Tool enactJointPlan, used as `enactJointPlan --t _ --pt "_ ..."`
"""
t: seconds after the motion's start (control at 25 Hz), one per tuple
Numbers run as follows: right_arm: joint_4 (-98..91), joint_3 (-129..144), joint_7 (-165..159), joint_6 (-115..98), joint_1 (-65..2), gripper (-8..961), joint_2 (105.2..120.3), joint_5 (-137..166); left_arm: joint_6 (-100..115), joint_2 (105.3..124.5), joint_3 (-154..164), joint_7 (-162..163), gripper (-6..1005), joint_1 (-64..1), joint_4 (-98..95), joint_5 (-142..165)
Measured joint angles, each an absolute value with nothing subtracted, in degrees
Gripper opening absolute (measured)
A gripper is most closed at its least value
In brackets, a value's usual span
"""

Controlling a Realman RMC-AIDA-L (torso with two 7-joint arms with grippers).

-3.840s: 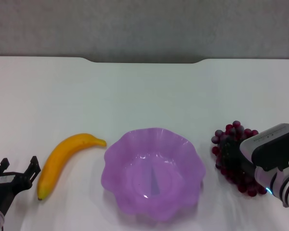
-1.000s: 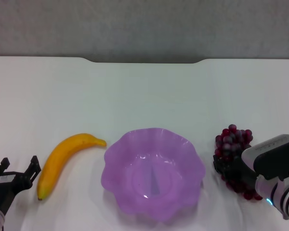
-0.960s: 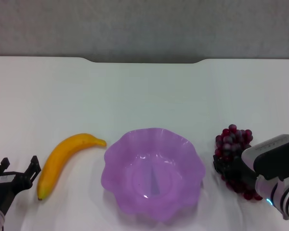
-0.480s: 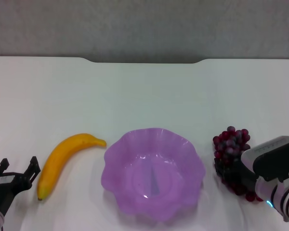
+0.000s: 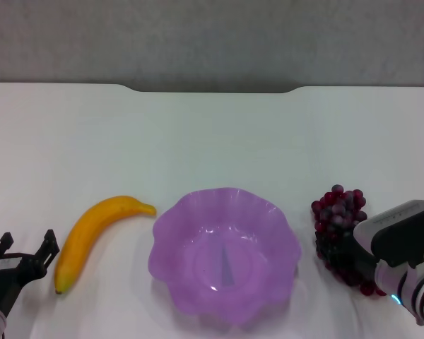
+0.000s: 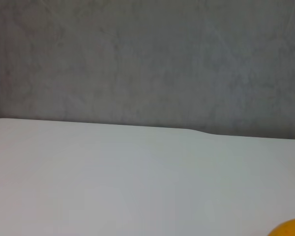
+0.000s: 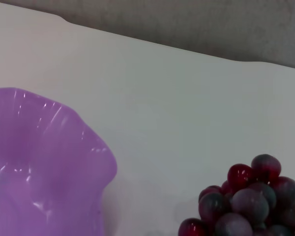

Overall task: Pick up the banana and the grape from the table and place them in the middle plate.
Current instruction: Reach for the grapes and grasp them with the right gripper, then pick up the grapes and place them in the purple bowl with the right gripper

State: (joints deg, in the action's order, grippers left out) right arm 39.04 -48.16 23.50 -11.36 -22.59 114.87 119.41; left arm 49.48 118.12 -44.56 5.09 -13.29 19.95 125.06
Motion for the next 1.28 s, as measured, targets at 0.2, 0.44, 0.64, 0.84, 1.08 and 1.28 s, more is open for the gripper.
enactJointPlan --t 0.2,0.44,0.64,0.84,1.08,1.28 --pt "39.11 -48.16 23.60 -11.40 -22.58 491 114.87 119.48 49.48 118.12 -44.56 5.09 821 -13.32 19.95 125.08" --pt "39.43 -48.15 23.67 -12.68 -22.35 484 114.82 119.70 49.48 118.12 -44.56 5.09 821 -13.36 19.95 125.24" --pt "41.12 -48.15 23.78 -16.00 -20.97 477 114.78 122.97 49.48 118.12 -44.56 5.10 821 -13.36 19.95 125.22" --pt "43.34 -48.17 23.80 -18.80 -19.63 469 114.77 126.66 49.48 118.12 -44.56 5.09 821 -13.29 19.95 125.14" --pt "46.12 -48.60 23.82 -20.86 -18.25 464 114.69 131.51 49.48 118.12 -44.56 5.09 821 -13.14 19.95 125.09" --pt "50.55 -50.87 23.82 -22.66 -15.46 462 114.69 139.21 49.48 118.12 -44.56 5.09 821 -13.10 19.94 125.07"
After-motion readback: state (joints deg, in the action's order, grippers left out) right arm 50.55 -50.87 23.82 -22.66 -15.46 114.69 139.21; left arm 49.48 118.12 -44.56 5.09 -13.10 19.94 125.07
